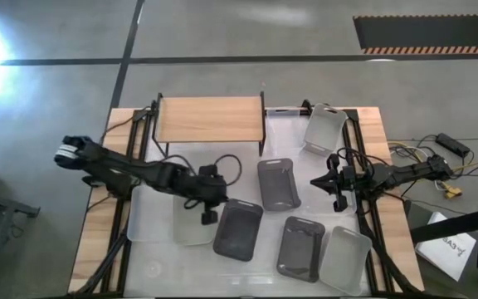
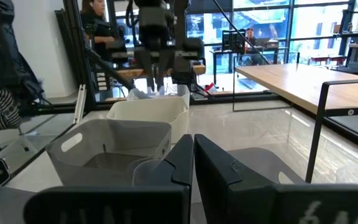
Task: Stack baskets on shelf by color
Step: Put the left gray bin on the shelf
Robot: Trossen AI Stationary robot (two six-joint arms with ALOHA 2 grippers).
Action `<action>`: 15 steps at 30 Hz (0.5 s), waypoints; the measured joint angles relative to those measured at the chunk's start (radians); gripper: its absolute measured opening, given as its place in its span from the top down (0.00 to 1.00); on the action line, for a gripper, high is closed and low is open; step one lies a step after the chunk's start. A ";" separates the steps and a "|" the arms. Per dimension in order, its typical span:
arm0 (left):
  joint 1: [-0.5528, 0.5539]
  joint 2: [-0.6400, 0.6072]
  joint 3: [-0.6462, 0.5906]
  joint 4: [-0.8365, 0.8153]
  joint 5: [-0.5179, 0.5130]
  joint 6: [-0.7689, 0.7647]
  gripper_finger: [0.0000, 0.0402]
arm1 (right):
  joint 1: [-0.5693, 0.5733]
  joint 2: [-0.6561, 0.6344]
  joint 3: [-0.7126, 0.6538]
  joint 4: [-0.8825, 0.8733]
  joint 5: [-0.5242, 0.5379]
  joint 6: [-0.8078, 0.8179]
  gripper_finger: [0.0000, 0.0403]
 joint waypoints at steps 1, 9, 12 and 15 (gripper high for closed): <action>0.000 0.020 0.016 -0.033 0.000 0.022 0.94 | 0.000 0.000 0.000 0.000 0.000 0.000 0.98; -0.021 0.069 0.107 -0.318 0.053 0.003 0.71 | 0.000 0.000 0.000 0.000 0.000 0.000 0.98; -0.061 0.053 0.116 -0.380 0.085 -0.069 0.60 | 0.000 0.000 0.000 0.000 0.000 0.000 0.98; -0.134 0.044 0.133 -0.450 0.084 -0.167 0.53 | 0.000 0.000 0.000 0.000 0.000 0.000 0.98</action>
